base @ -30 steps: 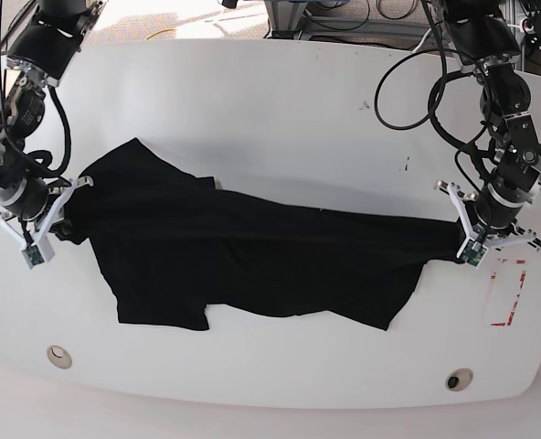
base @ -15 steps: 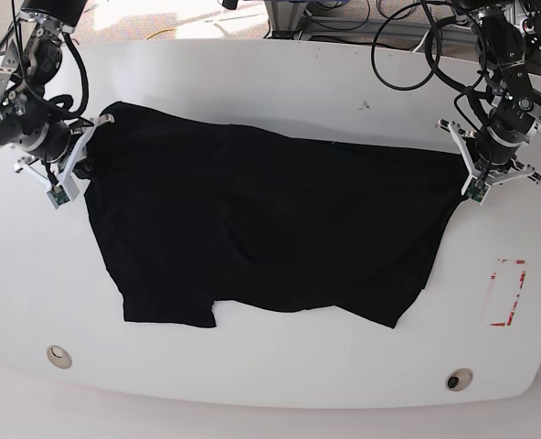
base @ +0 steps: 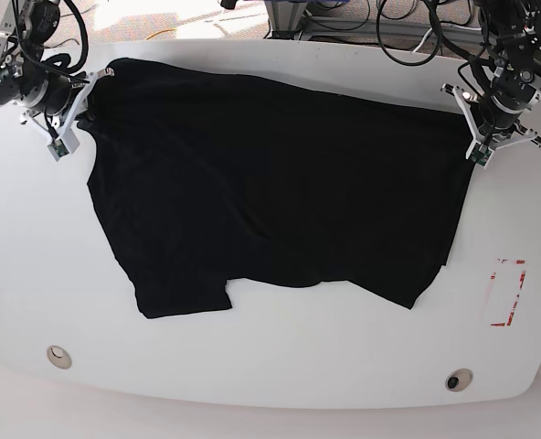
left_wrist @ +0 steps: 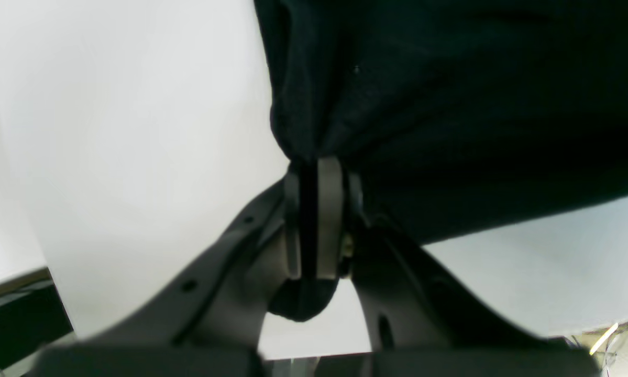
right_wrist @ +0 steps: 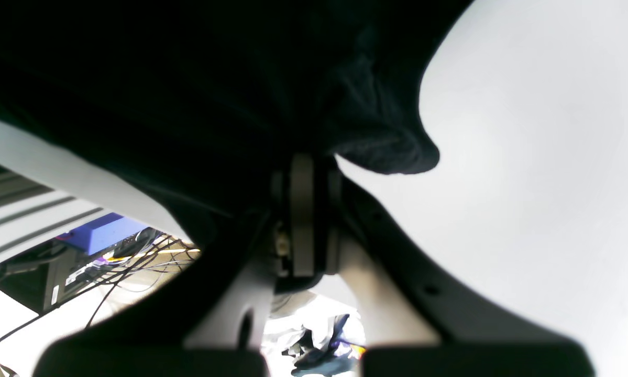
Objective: Layout the t-shirt on the table in an organized manner, then fold the t-shirt properly
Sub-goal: 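Drag the held shirt back across the table with both grippers, then release the shirt edges and reposition both grippers along the hem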
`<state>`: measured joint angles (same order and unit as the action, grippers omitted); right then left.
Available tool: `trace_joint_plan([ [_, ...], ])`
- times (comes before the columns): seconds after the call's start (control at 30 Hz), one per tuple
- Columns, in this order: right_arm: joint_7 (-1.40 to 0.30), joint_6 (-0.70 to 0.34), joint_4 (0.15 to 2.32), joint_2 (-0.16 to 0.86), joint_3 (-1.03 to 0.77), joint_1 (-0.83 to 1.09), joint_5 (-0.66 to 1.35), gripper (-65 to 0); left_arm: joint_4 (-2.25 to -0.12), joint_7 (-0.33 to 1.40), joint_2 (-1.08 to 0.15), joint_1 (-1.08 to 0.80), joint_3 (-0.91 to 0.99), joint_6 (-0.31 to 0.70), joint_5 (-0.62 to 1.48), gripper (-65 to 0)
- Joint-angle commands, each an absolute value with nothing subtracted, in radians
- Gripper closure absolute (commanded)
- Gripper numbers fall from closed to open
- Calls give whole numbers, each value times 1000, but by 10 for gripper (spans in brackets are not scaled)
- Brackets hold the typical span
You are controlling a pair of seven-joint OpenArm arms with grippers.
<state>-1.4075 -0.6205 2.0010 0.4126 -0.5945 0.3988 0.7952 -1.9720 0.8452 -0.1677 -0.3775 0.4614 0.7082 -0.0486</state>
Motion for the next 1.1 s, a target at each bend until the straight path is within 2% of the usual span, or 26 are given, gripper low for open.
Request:
trace_joint_plan([
  [0.0, -1396, -618, 2014, 432, -604, 400, 809, 0, -1991, 839, -179, -381, 470, 698, -56, 0],
  [0.53, -1396, -616, 1952, 432, -549, 335, 794, 0, -1986, 842, -174, -377, 467, 698, -59, 0],
  [1.07, -1396, -616, 1764, 433, -513, 179, 760, 0, -1949, 843, -113, -213, 464, 698, -64, -1],
])
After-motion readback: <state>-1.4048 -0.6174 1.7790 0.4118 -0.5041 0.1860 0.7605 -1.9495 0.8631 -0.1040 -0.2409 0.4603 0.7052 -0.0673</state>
